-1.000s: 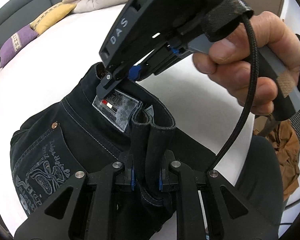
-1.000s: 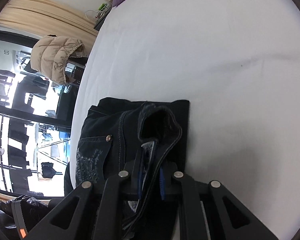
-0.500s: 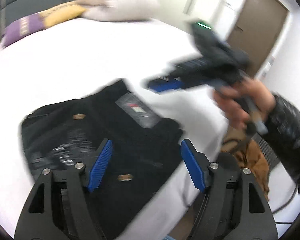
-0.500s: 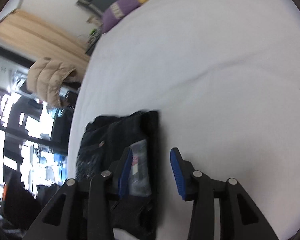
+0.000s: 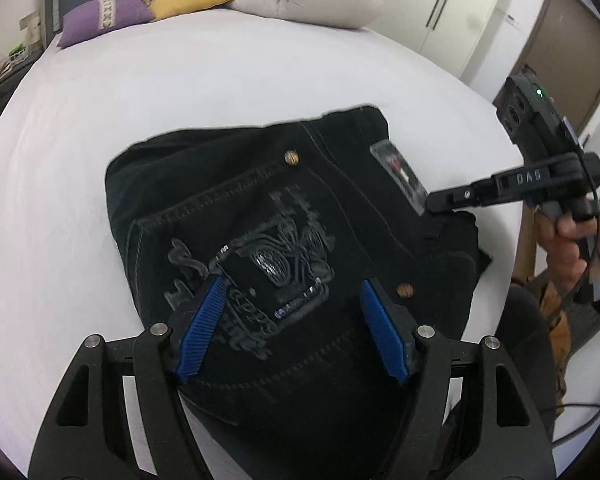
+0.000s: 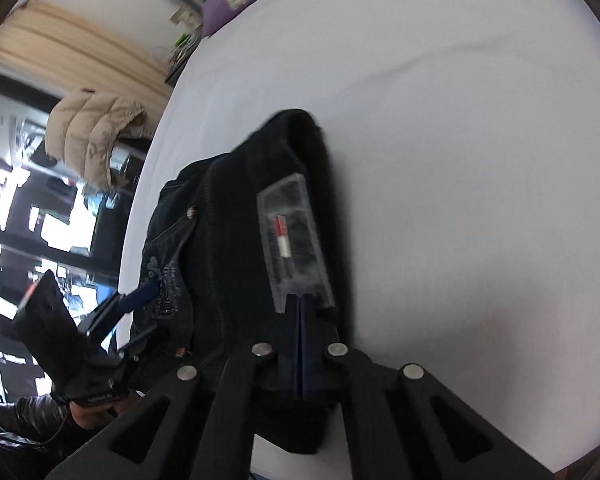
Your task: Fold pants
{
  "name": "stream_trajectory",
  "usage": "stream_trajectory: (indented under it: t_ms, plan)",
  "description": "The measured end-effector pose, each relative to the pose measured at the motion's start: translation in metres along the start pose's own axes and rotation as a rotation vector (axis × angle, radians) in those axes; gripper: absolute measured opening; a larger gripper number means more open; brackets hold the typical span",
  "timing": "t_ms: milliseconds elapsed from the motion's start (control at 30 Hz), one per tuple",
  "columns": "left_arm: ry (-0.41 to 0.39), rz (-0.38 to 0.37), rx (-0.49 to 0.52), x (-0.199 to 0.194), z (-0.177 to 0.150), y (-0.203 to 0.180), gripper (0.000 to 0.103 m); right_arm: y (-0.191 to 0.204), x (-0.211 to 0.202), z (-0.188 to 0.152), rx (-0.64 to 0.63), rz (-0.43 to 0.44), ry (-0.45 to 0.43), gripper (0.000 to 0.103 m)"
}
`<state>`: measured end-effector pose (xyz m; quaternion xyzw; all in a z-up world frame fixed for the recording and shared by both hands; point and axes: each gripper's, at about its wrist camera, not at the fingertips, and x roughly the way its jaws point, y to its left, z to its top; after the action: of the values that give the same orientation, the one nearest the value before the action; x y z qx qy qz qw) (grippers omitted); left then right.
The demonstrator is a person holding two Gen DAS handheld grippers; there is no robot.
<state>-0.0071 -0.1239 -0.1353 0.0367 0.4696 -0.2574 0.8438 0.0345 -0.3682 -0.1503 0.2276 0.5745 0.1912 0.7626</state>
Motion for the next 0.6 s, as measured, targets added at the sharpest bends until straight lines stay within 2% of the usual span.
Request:
stream_trajectory:
  t_ms: [167,200,233,367,467,600]
  plan:
    - [-0.004,-0.017,0.043,-0.016,-0.006,-0.009,0.067,-0.003,-0.012,-0.015,0.023,-0.016,-0.048,0.0]
    - [-0.007,-0.02,0.047,-0.025,-0.008,-0.011,0.067,-0.001,-0.016,-0.018,0.022,-0.041,-0.052,0.001]
    - [-0.007,-0.022,0.054,-0.027,-0.009,-0.011,0.067,0.001,-0.018,-0.021,0.016,-0.056,-0.051,0.007]
    - [0.025,-0.022,0.061,-0.012,-0.015,-0.011,0.067,-0.002,-0.025,-0.033,0.03,-0.053,-0.064,0.007]
    - [0.005,-0.04,0.057,-0.011,-0.024,-0.006,0.067,-0.008,-0.023,-0.038,0.055,-0.048,-0.072,0.014]
    - [-0.008,-0.03,0.078,-0.015,-0.032,-0.007,0.067,-0.013,-0.02,-0.051,0.074,-0.049,-0.115,0.014]
